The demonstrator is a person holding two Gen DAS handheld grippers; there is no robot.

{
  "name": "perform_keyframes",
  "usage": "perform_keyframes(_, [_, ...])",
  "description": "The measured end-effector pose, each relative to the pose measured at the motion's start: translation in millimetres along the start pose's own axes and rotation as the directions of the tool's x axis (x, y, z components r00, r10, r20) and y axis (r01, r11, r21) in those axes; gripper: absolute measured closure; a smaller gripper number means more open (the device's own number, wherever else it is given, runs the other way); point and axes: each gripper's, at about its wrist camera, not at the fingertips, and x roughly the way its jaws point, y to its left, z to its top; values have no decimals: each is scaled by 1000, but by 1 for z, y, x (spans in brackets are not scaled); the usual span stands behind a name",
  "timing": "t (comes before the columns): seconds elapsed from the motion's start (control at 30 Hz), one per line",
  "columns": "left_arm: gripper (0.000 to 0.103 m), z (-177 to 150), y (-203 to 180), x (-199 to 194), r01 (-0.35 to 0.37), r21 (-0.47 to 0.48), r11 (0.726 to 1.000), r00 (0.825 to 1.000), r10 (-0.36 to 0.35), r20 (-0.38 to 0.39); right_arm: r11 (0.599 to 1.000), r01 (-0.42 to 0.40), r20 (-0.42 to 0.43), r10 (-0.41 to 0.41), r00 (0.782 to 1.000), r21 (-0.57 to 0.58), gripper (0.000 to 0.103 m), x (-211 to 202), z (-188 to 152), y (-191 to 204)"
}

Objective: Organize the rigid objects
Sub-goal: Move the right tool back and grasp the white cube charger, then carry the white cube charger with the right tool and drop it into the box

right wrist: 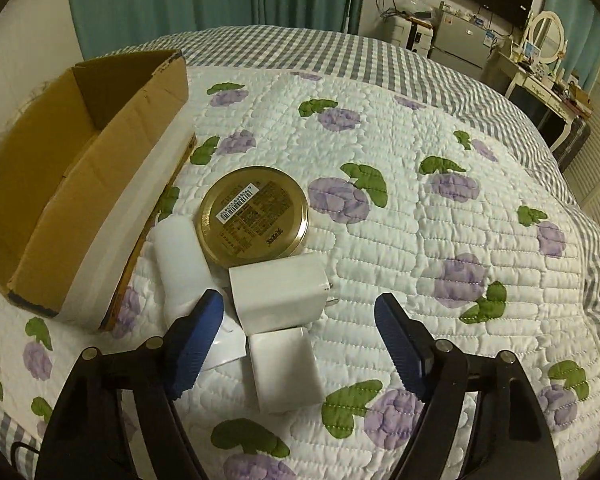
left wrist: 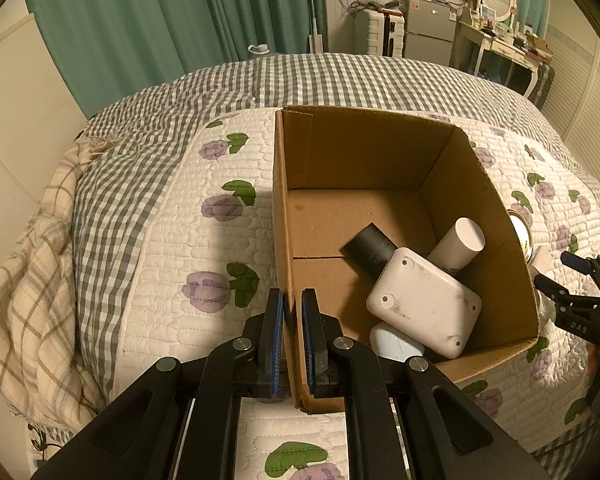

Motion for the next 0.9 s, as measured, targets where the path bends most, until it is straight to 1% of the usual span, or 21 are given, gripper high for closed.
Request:
perform_keyframes(0.1, [95,0,0,0,-2,1,1000,1000,2,1,1000,-3,-7,3,1000,3,29,4,3,-1])
perform_keyframes(0.13, [95,0,0,0,-2,2,1000,1000,2,1,1000,-7,-12,7,1000,2,31,5,4,-1])
perform_keyframes(0.3, [95,-1,0,1,0,0,1000,1000,0,-2,1000,-28,-22,29,999,12,32,12,6,-3])
perform_keyframes(0.33, [95,-1,0,1,-1,0,1000,1000,1,-2,999,-34,-24,35,999,13,35,13,7,-3])
perform_keyframes(0.37, [95,-1,0,1,-1,0,1000,1000,1,-2,999,-46,-25,46,999,13,44,13,7,-4])
perform_keyframes(0.4, [95,0,0,1,-2,1,1000,1000,2,-1,997,-71,-26,71,997,14,49,13,7,-3])
perform_keyframes(0.43, [95,0,0,1,-2,1,1000,1000,2,-1,997,-81,-26,82,996,14,51,13,6,-2])
perform_keyframes(0.53, [95,0,0,1,-1,1,1000,1000,1,0,998,-59,-24,58,998,-17,51,11,5,3])
perform_keyframes(0.7, [95,-1,0,2,1,1,1000,1000,-1,-1,998,-62,-18,62,998,-7,51,6,2,0])
perform_keyframes(0.9, [95,-1,0,2,1,0,1000,1000,-1,0,999,-31,2,31,1000,-17,51,-8,-1,-1])
